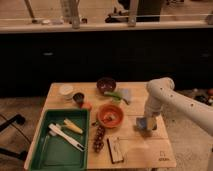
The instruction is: Wipe table surface with sponge
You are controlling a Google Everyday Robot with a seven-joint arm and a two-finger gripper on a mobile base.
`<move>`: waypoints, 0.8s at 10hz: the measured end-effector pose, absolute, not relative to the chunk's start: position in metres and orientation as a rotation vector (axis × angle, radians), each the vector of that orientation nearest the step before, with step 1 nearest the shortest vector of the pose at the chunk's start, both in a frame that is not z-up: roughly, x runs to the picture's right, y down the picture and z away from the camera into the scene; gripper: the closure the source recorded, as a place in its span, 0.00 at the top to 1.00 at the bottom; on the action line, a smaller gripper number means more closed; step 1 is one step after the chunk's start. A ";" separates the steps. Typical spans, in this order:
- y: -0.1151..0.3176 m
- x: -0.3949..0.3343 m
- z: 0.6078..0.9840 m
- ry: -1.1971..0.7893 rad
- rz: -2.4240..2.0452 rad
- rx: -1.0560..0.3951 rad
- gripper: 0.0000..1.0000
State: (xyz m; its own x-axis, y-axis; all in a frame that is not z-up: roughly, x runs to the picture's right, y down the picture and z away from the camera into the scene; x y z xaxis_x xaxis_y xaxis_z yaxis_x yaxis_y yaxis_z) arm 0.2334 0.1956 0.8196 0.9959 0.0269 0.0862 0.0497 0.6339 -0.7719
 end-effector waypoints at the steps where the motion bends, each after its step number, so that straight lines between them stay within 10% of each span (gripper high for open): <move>1: 0.196 0.217 0.817 -0.113 -0.051 -0.883 0.00; 8: 0.246 0.251 0.798 -0.125 -0.074 -0.961 0.00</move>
